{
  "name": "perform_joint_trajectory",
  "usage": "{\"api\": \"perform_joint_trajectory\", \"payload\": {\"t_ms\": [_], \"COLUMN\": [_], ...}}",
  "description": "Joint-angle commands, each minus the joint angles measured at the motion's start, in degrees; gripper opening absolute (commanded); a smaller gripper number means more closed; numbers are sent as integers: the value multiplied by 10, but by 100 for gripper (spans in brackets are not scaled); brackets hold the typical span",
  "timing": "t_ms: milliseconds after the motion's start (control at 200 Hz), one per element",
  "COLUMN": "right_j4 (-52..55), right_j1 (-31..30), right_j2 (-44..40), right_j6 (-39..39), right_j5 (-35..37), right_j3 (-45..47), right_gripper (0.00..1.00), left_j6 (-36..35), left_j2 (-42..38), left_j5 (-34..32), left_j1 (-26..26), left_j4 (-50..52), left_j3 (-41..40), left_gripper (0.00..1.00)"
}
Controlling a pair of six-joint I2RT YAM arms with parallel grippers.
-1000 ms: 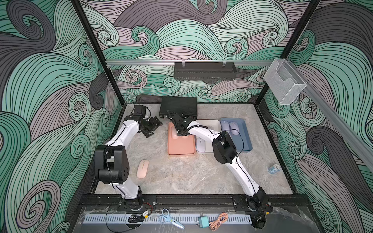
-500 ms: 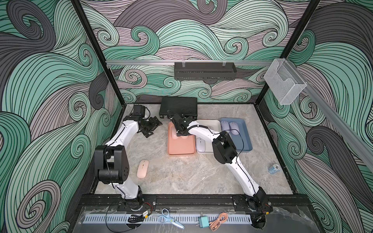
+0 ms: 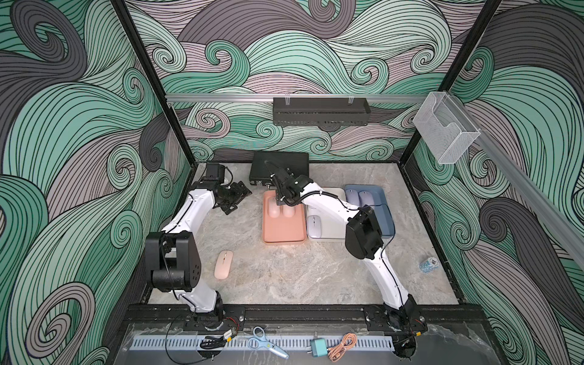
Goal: Place the mice by color into the storage box
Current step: Place the mouse in the storage box, then adjust the mouse at the center of the board.
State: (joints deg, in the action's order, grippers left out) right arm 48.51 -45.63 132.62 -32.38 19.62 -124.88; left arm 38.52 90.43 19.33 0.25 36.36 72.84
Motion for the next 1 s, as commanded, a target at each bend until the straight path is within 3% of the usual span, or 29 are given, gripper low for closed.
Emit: {"api": "perform_joint_trajectory", "payload": {"t_ms": [0,45,280,435,680,996], "right_j4": [13,4,-113,-120,-117,-111], "right_j1": [-14,-20,-48,-55,-56,-53], "right_j2": [-74,-110,-352,-470,-609,-686], "right_j6": [30,41,57,47,31,43], "right_j5": [19,24,26,26,40,53], "right_j3": [38,75,385,512,638,696], "right_gripper": [76,77,80,87,99,99], "left_j6": [-28,-25,11,31,104,159], "left_j2": [-43,-56,-186,-273,-370,-356], "left_j5": [-73,-106,-138,-203,-183,-226], "left_j1": [-2,-3,0,4,8,10], "left_j4": [22,38,73,136,143,144], "left_j3": [5,6,-91,-167,-315,-387], "left_gripper": [89,90,90,91,93,97]}}
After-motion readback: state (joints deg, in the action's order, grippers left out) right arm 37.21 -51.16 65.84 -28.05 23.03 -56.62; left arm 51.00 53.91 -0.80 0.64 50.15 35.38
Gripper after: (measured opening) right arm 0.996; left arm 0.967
